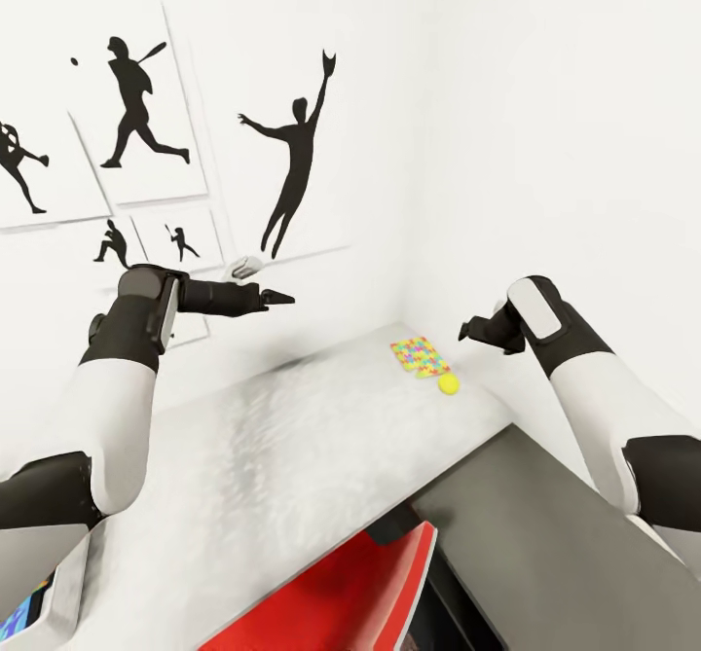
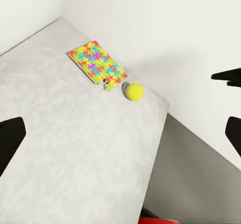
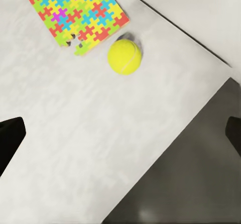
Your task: Put all the toys in the child's room - the three board games (two on the bed and one on the table), the two jigsaw puzzles on the table, and the tennis ball on the table - inside the toy box on the table in the child's room.
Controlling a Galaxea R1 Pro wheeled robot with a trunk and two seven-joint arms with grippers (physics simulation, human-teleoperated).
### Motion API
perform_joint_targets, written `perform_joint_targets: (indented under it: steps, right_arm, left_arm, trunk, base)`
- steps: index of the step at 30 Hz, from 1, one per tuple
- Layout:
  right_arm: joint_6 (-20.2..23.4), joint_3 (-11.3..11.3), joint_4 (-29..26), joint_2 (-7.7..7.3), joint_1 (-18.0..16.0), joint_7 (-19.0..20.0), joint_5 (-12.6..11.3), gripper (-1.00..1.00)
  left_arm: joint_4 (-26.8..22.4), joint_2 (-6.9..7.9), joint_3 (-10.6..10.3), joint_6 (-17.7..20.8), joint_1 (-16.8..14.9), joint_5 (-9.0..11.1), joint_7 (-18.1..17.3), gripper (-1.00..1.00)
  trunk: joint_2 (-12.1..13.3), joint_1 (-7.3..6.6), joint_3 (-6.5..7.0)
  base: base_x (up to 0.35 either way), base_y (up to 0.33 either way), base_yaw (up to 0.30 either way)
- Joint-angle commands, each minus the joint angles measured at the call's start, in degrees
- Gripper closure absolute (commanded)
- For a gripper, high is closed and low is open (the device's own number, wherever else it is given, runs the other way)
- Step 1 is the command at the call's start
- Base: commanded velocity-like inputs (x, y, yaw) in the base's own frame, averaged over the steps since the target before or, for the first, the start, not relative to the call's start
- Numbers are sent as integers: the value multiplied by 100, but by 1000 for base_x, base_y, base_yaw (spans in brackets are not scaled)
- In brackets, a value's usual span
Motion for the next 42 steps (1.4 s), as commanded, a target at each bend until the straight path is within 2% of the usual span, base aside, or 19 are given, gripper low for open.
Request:
perform_joint_targets:
  steps: [1, 7, 13, 18, 27, 42]
  right_arm:
    - [10, 30, 56, -8, -36, -48, -61, -100]
    - [10, 13, 142, 23, -99, -43, -63, -100]
    - [10, 12, 161, 68, -254, -32, -79, -100]
    - [10, 32, 164, 84, -470, -35, -85, -100]
    - [10, 58, 173, 80, -818, -50, -88, -100]
    - [10, 62, 176, 42, -1023, -46, -101, -100]
  left_arm:
    - [0, -5, 16, 35, -9, -60, -68, -100]
    - [-3, -62, 16, 36, -14, -61, -167, -100]
    - [-9, -119, 8, 38, -104, -61, -471, -100]
    - [-19, -116, 5, 38, -183, -68, -737, -100]
    - [-22, -94, -18, 38, -211, -67, -931, -100]
    - [-36, -70, -15, 38, -213, -70, -1456, -100]
  trunk:
    - [-13, 3, -23]
    - [-13, 3, -80]
    - [-13, 3, -137]
    - [-13, 3, -184]
    - [-13, 3, -270]
    - [-13, 3, -412]
  base:
    - [0, 0, 0]
    - [0, 0, 0]
    - [0, 0, 0]
    - [0, 0, 0]
    - [0, 0, 0]
    - [0, 0, 0]
